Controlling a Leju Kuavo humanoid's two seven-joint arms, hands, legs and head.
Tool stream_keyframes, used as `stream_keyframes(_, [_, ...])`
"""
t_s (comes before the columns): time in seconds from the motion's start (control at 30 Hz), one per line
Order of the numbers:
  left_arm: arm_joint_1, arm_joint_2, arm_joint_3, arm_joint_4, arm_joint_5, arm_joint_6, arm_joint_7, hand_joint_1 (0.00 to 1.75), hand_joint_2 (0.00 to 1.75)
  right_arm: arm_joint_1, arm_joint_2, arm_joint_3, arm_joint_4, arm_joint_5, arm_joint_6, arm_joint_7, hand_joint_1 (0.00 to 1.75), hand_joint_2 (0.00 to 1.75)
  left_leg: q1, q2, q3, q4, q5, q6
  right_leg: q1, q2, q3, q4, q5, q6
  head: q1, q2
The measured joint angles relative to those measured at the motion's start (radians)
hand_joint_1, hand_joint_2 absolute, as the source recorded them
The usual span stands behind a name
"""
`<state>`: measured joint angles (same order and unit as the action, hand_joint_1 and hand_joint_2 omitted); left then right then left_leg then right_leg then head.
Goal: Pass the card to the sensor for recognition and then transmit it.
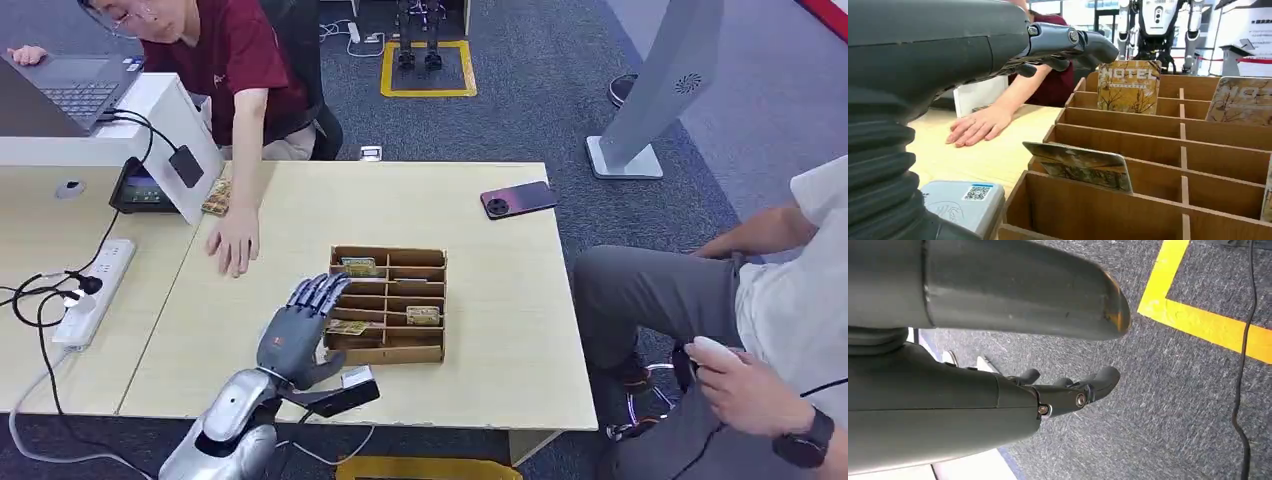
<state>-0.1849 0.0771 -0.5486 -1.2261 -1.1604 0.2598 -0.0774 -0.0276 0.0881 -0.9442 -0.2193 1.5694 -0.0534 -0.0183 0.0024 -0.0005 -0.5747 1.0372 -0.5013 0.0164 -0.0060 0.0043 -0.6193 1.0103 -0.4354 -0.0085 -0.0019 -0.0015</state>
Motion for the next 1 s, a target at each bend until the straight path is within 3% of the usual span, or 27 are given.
stream_keyframes(0.27, [-0.001, 0.001, 0.0, 0.013, 0.028, -0.011, -0.029, 0.0, 1.75, 0.0, 0.0, 0.0, 0.0, 0.0, 0.0, -0.001, 0.0, 0.0, 0.0, 0.0, 0.0, 0.0, 0.0, 0.0, 0.0, 0.0, 0.0, 0.0, 0.0, 0.0, 0.0, 0.0])
stream_keyframes(0.53, [0.002, 0.001, 0.0, -0.009, 0.136, -0.071, -0.105, 0.0, 1.75, 0.0, 0.0, 0.0, 0.0, 0.0, 0.002, 0.003, 0.0, 0.0, 0.0, 0.0, 0.0, 0.0, 0.0, 0.0, 0.0, 0.0, 0.0, 0.0, 0.0, 0.0, 0.0, 0.0])
stream_keyframes(1.0, [0.004, 0.002, -0.001, -0.026, 0.111, -0.072, -0.096, 0.0, 1.75, 0.0, 0.0, 0.0, 0.0, 0.0, 0.002, 0.002, 0.0, 0.0, 0.0, 0.0, 0.0, 0.0, 0.0, 0.0, 0.0, 0.0, 0.0, 0.0, 0.0, 0.0, 0.0, 0.0])
